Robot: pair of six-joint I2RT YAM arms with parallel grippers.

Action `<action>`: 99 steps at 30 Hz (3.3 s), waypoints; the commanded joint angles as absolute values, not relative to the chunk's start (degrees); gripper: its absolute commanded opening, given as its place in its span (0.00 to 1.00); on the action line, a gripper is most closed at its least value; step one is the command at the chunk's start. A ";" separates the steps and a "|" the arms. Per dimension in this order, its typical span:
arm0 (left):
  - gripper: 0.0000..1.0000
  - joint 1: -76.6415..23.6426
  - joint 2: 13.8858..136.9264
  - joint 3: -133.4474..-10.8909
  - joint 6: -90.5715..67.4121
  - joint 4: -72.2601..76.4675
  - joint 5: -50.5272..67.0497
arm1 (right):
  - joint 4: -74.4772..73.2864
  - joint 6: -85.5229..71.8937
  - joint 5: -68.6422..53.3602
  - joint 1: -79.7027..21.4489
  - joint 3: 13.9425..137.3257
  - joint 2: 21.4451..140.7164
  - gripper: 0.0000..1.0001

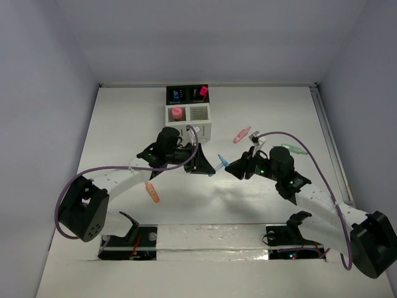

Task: Sort the stationery into containers
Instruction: Close the pen cap on the pen.

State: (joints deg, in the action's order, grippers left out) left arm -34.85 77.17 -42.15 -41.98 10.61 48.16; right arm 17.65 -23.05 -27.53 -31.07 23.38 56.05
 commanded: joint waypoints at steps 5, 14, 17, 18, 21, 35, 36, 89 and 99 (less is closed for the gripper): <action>0.00 -34.80 74.53 -41.48 -43.77 14.24 51.15 | 19.42 -22.32 -29.70 -30.76 23.47 56.16 0.47; 0.00 -34.28 74.44 -41.22 -45.96 15.64 52.38 | 18.46 -21.45 -29.18 -31.29 23.99 56.34 0.52; 0.00 -33.76 74.44 -39.99 -49.29 18.97 54.22 | 17.58 -21.09 -26.90 -31.82 24.17 55.29 0.48; 0.00 -33.75 74.44 -39.38 -50.09 20.81 54.66 | 17.23 -20.92 -26.11 -31.82 24.17 55.11 0.47; 0.00 -33.75 74.44 -38.94 -51.76 22.32 55.90 | 16.88 -20.74 -24.00 -32.34 24.00 53.62 0.38; 0.00 -33.22 74.44 -33.76 -58.43 33.56 62.13 | 10.55 -20.48 -30.58 -32.34 26.54 44.21 0.07; 0.00 -33.22 74.10 -32.88 -59.40 36.88 62.40 | 9.15 -20.30 -30.50 -32.34 26.89 43.86 0.07; 0.16 -33.22 44.92 -24.00 -45.18 21.18 66.36 | -22.41 15.74 -67.50 -32.34 61.70 62.05 0.00; 0.65 -33.22 39.73 -18.38 -53.93 37.83 60.30 | -5.38 2.29 -60.47 -32.34 55.47 59.59 0.00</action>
